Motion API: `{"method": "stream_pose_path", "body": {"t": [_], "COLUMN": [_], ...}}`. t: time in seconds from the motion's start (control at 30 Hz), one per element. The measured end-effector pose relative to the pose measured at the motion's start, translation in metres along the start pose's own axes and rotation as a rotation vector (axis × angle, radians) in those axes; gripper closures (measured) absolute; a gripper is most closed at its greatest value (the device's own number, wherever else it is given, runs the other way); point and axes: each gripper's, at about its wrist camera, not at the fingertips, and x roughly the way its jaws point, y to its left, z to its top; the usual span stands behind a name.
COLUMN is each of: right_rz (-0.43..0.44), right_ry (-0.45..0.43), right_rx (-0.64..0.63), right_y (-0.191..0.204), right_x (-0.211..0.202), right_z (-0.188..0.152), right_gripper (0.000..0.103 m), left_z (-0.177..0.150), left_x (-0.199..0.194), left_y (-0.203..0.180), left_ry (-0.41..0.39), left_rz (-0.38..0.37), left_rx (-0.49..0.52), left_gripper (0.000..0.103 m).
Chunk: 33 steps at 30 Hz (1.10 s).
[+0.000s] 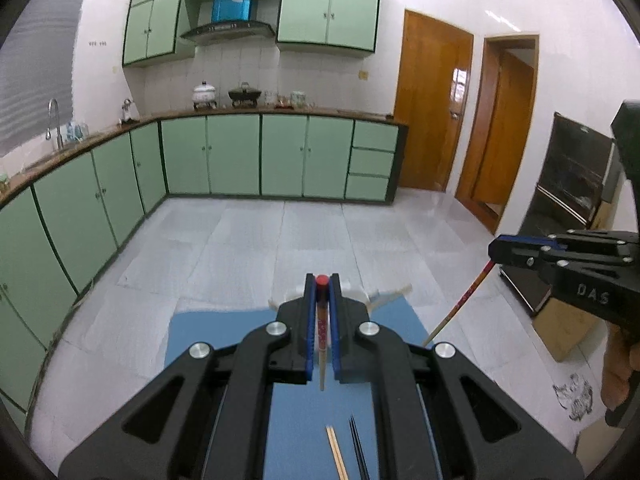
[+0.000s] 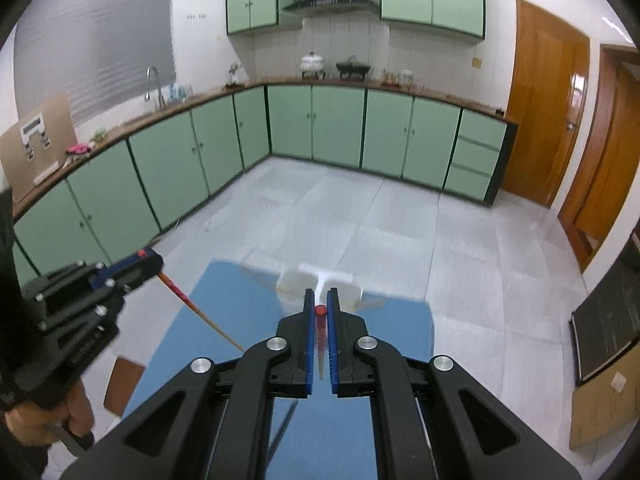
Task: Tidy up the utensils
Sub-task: 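Lift both red-patterned chopsticks and carry them toward the white holder, then lower both chopsticks into the holder cups and open both tools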
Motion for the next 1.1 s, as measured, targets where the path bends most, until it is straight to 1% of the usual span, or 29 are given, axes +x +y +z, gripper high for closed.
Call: {"method": "stream_pose_path", "body": {"t": [0.17, 0.27, 0.33, 0.47, 0.53, 0.7, 0.83, 0.9, 0.93, 1.0, 1.1], "right_rz": [-0.019, -0.053, -0.063, -0.07, -0.072, -0.06, -0.048, -0.048, -0.048, -0.049, -0.051], "right_ry": [-0.059, -0.087, -0.077, -0.05, -0.026, 0.039, 0.063, 0.06, 0.055, 0.043, 0.027], "right_rx": [0.013, 0.017, 0.026, 0.05, 0.06, 0.089, 0.11, 0.11, 0.113, 0.115, 0.115], "right_y": [-0.005, -0.013, -0.018, -0.031, -0.037, -0.048, -0.053, -0.056, -0.057, -0.059, -0.059], "right_x": [0.019, 0.046, 0.066, 0.11, 0.135, 0.178, 0.191, 0.189, 0.186, 0.176, 0.161], "right_z": [0.039, 0.057, 0.061, 0.058, 0.05, 0.028, 0.019, 0.015, 0.013, 0.008, 0.001], "right_gripper": [0.097, 0.097, 0.097, 0.097, 0.097, 0.097, 0.095, 0.093, 0.09, 0.089, 0.087], "left_z": [0.032, 0.045, 0.049, 0.043, 0.032, 0.004, -0.003, -0.003, -0.002, -0.003, -0.005], "left_x": [0.028, 0.05, 0.069, 0.117, 0.139, 0.179, 0.187, 0.183, 0.18, 0.169, 0.145], "left_y": [0.0, 0.0, 0.0, 0.001, 0.004, 0.018, 0.026, 0.03, 0.031, 0.034, 0.04], "left_ry": [-0.063, -0.086, -0.091, -0.046, -0.018, 0.058, 0.088, 0.087, 0.085, 0.076, 0.062], "left_rz": [0.011, 0.028, 0.04, 0.052, 0.06, 0.057, 0.062, 0.065, 0.066, 0.071, 0.073], "left_rx": [-0.034, -0.042, -0.043, -0.029, -0.027, -0.049, -0.049, -0.046, -0.044, -0.035, -0.025], "left_gripper": [0.098, 0.098, 0.098, 0.098, 0.098, 0.097, 0.096, 0.089, 0.088, 0.084, 0.084]}}
